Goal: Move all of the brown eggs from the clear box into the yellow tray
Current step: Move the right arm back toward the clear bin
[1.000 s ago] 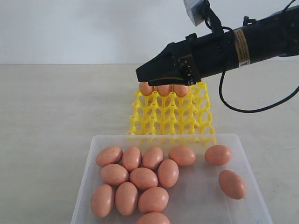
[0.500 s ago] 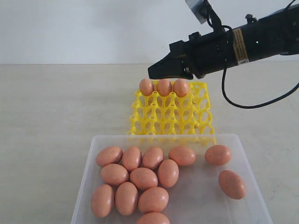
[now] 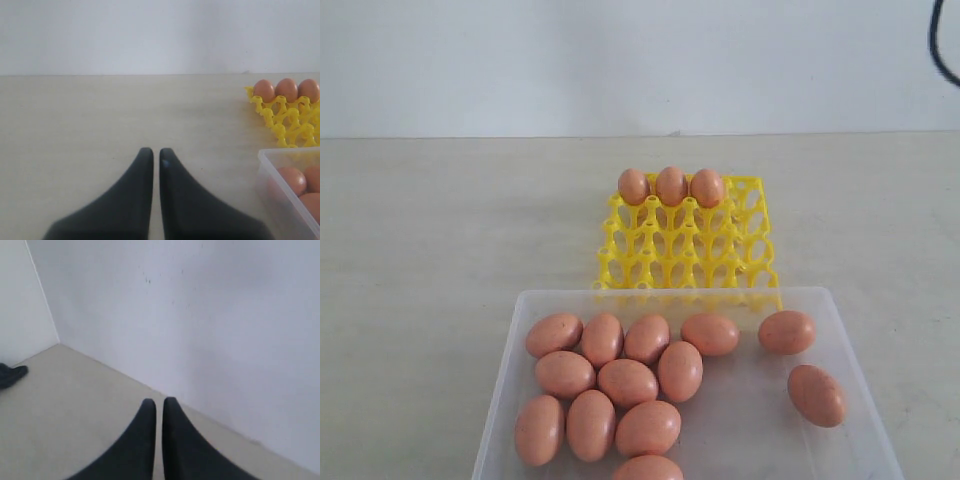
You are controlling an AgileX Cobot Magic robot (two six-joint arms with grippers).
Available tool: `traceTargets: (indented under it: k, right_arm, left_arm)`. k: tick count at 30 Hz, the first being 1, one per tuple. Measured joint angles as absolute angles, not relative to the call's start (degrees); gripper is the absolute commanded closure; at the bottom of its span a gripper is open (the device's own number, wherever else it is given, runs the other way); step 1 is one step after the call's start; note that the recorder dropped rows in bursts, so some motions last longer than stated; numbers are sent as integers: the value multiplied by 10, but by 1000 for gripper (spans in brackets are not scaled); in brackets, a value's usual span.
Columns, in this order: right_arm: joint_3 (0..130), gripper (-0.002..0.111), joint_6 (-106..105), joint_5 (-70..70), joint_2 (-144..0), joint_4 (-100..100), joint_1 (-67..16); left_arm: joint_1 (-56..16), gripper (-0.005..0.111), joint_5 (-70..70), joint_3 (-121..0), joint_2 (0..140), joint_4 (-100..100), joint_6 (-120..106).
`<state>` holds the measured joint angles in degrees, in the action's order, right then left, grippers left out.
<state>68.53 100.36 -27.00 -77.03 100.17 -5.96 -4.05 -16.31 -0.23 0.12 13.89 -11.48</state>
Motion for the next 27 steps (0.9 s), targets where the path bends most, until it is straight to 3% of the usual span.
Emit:
traceTargets:
  k: [10, 18, 22, 27]
  right_arm:
    - [685, 109, 749, -209, -652, 1001, -60]
    - [685, 109, 380, 52, -624, 992, -60]
    - [685, 109, 292, 255, -634, 796, -59]
    - [685, 109, -55, 464, -659, 338, -57]
  left_arm:
    - [-40, 103, -163, -2, 1, 139, -115]
    - [-40, 103, -163, -2, 1, 139, -115]
    - [-40, 103, -163, -2, 1, 139, -115]
    - [-40, 103, -163, -2, 1, 139, -115]
